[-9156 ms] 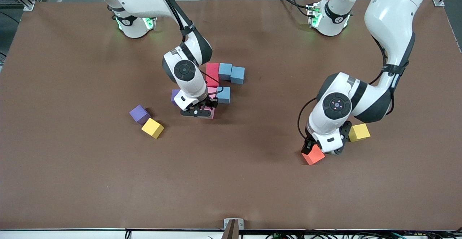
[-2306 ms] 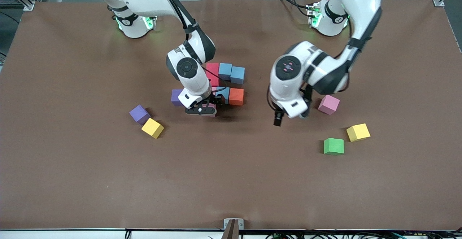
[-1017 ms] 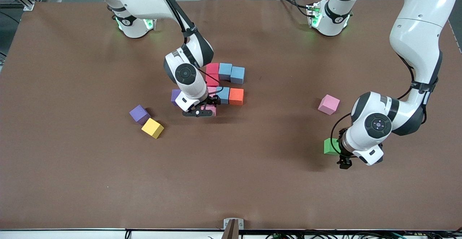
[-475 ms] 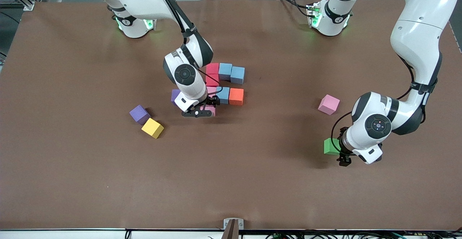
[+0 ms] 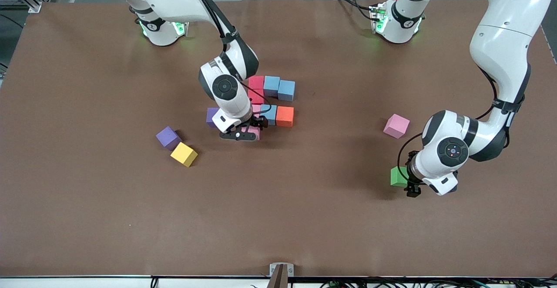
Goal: Arrange 11 blocks into digit 3
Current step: 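Lower the left gripper and grasp the green cube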
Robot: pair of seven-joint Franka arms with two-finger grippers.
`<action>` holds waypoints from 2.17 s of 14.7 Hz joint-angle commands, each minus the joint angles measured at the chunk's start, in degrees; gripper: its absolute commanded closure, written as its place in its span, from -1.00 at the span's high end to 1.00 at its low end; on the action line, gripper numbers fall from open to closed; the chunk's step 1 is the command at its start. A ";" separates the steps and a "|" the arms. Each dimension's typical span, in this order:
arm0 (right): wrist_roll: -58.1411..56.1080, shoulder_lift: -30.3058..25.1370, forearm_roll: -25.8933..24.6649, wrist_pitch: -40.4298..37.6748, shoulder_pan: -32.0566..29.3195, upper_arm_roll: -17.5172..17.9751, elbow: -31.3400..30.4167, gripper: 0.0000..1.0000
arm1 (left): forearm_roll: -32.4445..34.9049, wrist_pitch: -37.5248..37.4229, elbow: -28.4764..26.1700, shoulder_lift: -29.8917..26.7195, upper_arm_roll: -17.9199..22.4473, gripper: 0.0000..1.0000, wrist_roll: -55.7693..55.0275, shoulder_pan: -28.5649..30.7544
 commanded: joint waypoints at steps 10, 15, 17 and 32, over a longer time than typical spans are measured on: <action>2.53 -0.45 0.96 0.18 0.92 0.29 -0.28 1.00 | -0.87 4.51 -2.62 0.30 -1.27 1.00 5.76 2.96; 2.53 -0.45 0.96 0.18 1.36 0.29 -0.28 1.00 | -1.22 4.60 -2.71 0.48 -1.54 0.16 9.53 3.14; 2.53 -0.45 1.04 0.27 1.45 0.29 -0.28 1.00 | -1.31 4.60 -2.71 0.57 -1.54 -0.07 10.51 3.14; -0.54 -0.98 0.25 -1.75 0.75 0.03 -0.37 1.00 | -3.33 3.19 -1.92 -2.24 -2.77 -0.34 9.72 2.97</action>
